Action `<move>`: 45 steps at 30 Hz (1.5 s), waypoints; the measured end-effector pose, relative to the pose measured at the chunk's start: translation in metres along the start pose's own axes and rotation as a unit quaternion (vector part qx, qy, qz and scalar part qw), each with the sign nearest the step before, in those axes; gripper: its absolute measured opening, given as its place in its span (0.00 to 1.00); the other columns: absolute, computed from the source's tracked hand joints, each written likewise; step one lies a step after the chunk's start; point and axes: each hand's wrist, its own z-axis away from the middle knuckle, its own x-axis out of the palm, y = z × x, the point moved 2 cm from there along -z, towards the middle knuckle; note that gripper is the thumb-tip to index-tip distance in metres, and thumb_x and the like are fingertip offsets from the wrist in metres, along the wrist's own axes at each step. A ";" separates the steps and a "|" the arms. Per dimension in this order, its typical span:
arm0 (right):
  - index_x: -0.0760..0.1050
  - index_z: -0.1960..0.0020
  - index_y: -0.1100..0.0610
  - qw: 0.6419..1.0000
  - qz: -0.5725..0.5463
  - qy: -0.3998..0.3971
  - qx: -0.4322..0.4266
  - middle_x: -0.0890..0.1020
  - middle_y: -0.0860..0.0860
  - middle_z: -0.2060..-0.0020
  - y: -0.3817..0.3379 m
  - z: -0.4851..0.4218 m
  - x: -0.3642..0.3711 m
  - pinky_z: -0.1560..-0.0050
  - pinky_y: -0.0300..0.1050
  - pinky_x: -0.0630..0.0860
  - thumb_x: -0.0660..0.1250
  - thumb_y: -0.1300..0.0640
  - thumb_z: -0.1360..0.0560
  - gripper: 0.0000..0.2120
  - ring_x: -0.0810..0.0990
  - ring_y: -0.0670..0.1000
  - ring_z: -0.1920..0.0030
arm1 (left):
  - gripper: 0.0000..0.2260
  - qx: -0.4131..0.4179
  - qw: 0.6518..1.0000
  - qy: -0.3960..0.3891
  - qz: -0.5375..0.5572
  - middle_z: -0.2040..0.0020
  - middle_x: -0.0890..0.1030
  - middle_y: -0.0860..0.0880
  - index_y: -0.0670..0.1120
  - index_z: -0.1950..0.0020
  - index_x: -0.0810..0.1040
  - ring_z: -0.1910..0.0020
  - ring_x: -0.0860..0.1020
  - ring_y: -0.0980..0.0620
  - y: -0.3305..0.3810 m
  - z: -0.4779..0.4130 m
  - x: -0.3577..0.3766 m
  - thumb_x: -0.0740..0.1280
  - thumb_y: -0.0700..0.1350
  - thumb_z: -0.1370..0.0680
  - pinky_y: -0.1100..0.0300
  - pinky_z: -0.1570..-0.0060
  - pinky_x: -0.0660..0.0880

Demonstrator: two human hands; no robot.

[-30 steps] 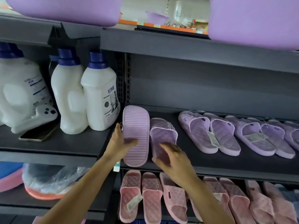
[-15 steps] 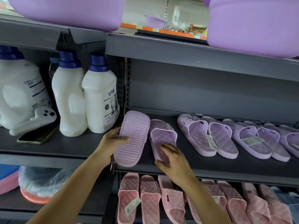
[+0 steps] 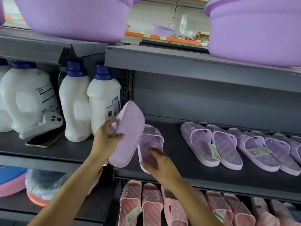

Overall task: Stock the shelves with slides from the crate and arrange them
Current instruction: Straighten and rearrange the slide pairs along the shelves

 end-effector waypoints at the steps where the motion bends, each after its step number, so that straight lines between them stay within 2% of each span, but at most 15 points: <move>1: 0.72 0.35 0.56 0.998 -0.060 0.014 0.021 0.77 0.49 0.39 -0.003 -0.003 -0.005 0.42 0.32 0.68 0.64 0.41 0.29 0.27 0.75 0.48 0.39 | 0.25 0.014 0.999 0.000 -0.031 0.46 0.75 0.50 0.49 0.33 0.70 0.57 0.77 0.49 0.004 0.000 0.002 0.69 0.35 0.28 0.61 0.65 0.69; 3: 0.76 0.41 0.56 0.976 -0.199 0.061 0.067 0.81 0.49 0.47 -0.010 -0.010 -0.016 0.49 0.31 0.71 0.68 0.52 0.26 0.15 0.79 0.44 0.47 | 0.25 0.045 0.994 0.008 -0.095 0.46 0.73 0.49 0.48 0.33 0.70 0.62 0.75 0.55 0.015 0.001 0.006 0.69 0.35 0.28 0.65 0.67 0.68; 5: 0.77 0.47 0.52 0.935 -0.331 0.039 0.121 0.83 0.49 0.52 -0.021 -0.019 -0.022 0.49 0.35 0.74 0.67 0.54 0.25 0.07 0.81 0.42 0.52 | 0.24 0.069 0.988 0.010 -0.140 0.43 0.71 0.49 0.47 0.32 0.69 0.65 0.73 0.58 0.024 0.005 0.013 0.68 0.34 0.27 0.72 0.68 0.66; 8: 0.76 0.45 0.53 0.896 -0.409 -0.022 0.170 0.82 0.52 0.52 -0.032 -0.032 -0.026 0.50 0.40 0.77 0.64 0.49 0.24 0.12 0.81 0.48 0.52 | 0.26 0.141 0.973 -0.010 -0.183 0.36 0.69 0.48 0.47 0.31 0.68 0.59 0.75 0.50 0.037 0.016 0.027 0.66 0.34 0.28 0.70 0.65 0.66; 11: 0.77 0.47 0.55 0.859 -0.476 -0.060 0.178 0.81 0.53 0.57 -0.041 -0.038 -0.032 0.52 0.46 0.76 0.63 0.46 0.24 0.15 0.80 0.51 0.56 | 0.32 0.201 0.958 -0.050 -0.199 0.33 0.66 0.50 0.47 0.28 0.64 0.48 0.73 0.55 0.044 0.029 0.044 0.68 0.34 0.30 0.75 0.59 0.65; 15: 0.77 0.42 0.59 0.798 -0.562 -0.044 0.212 0.83 0.59 0.51 -0.029 -0.035 -0.042 0.50 0.51 0.79 0.65 0.48 0.24 0.17 0.83 0.56 0.52 | 0.39 0.179 0.967 -0.122 -0.137 0.34 0.65 0.58 0.50 0.25 0.58 0.41 0.65 0.63 0.046 0.036 0.065 0.72 0.37 0.32 0.84 0.53 0.60; 19: 0.76 0.42 0.64 0.807 -0.558 -0.009 0.192 0.82 0.62 0.50 -0.008 -0.033 -0.048 0.53 0.49 0.79 0.64 0.61 0.25 0.13 0.82 0.60 0.51 | 0.41 0.124 0.968 -0.206 -0.068 0.35 0.68 0.58 0.57 0.26 0.54 0.44 0.74 0.57 0.041 0.036 0.075 0.74 0.40 0.31 0.75 0.48 0.69; 22: 0.76 0.45 0.65 0.824 -0.531 0.037 0.192 0.83 0.61 0.55 0.003 -0.031 -0.051 0.60 0.45 0.79 0.64 0.66 0.27 0.11 0.82 0.57 0.58 | 0.33 0.136 0.972 -0.183 -0.048 0.41 0.75 0.54 0.58 0.29 0.62 0.52 0.77 0.61 0.034 0.034 0.077 0.73 0.45 0.29 0.71 0.55 0.72; 25: 0.76 0.51 0.62 0.846 -0.495 0.046 0.191 0.81 0.56 0.61 0.013 -0.026 -0.056 0.63 0.41 0.75 0.65 0.64 0.27 0.06 0.80 0.52 0.63 | 0.22 0.127 0.985 -0.102 -0.050 0.45 0.78 0.51 0.54 0.36 0.71 0.58 0.78 0.57 0.023 0.024 0.068 0.70 0.50 0.29 0.67 0.58 0.73; 27: 0.75 0.49 0.60 0.861 -0.465 0.040 0.202 0.81 0.56 0.60 0.019 -0.023 -0.058 0.60 0.43 0.74 0.65 0.61 0.25 0.06 0.80 0.52 0.62 | 0.17 0.085 0.994 -0.056 -0.045 0.48 0.79 0.51 0.49 0.38 0.74 0.59 0.78 0.59 0.017 0.018 0.063 0.69 0.45 0.26 0.67 0.58 0.72; 31: 0.78 0.53 0.56 0.868 -0.457 0.029 0.191 0.82 0.54 0.62 0.025 -0.019 -0.065 0.58 0.45 0.74 0.66 0.59 0.25 0.03 0.81 0.52 0.61 | 0.07 -0.006 0.994 -0.101 0.038 0.55 0.79 0.58 0.51 0.46 0.75 0.60 0.77 0.67 0.017 0.009 0.070 0.67 0.45 0.24 0.72 0.60 0.70; 35: 0.80 0.54 0.57 0.854 -0.490 0.027 0.171 0.84 0.54 0.61 0.026 -0.018 -0.069 0.55 0.46 0.75 0.66 0.60 0.25 0.04 0.82 0.53 0.59 | 0.21 -0.026 0.985 -0.154 0.072 0.47 0.79 0.56 0.53 0.42 0.74 0.48 0.78 0.60 0.013 0.001 0.077 0.73 0.57 0.32 0.69 0.55 0.72; 38: 0.80 0.52 0.56 0.860 -0.484 0.019 0.161 0.84 0.56 0.56 0.025 -0.019 -0.069 0.50 0.48 0.76 0.65 0.59 0.25 0.05 0.82 0.55 0.54 | 0.35 -0.047 0.979 -0.180 0.078 0.43 0.79 0.52 0.51 0.39 0.73 0.46 0.79 0.53 0.008 -0.002 0.079 0.76 0.61 0.43 0.58 0.47 0.76; 43: 0.80 0.51 0.55 0.845 -0.511 -0.003 0.160 0.84 0.56 0.54 0.024 -0.021 -0.065 0.46 0.50 0.76 0.67 0.57 0.27 0.07 0.83 0.55 0.52 | 0.13 -0.111 0.960 -0.209 0.148 0.51 0.83 0.50 0.49 0.47 0.78 0.53 0.81 0.54 0.011 -0.007 0.076 0.74 0.45 0.30 0.62 0.58 0.76; 45: 0.79 0.47 0.57 0.840 -0.519 -0.024 0.155 0.84 0.57 0.52 0.022 -0.022 -0.063 0.45 0.50 0.76 0.67 0.54 0.28 0.12 0.82 0.55 0.51 | 0.20 -0.128 0.952 -0.211 0.180 0.51 0.84 0.49 0.47 0.43 0.78 0.53 0.82 0.52 0.011 -0.008 0.071 0.76 0.45 0.33 0.61 0.58 0.76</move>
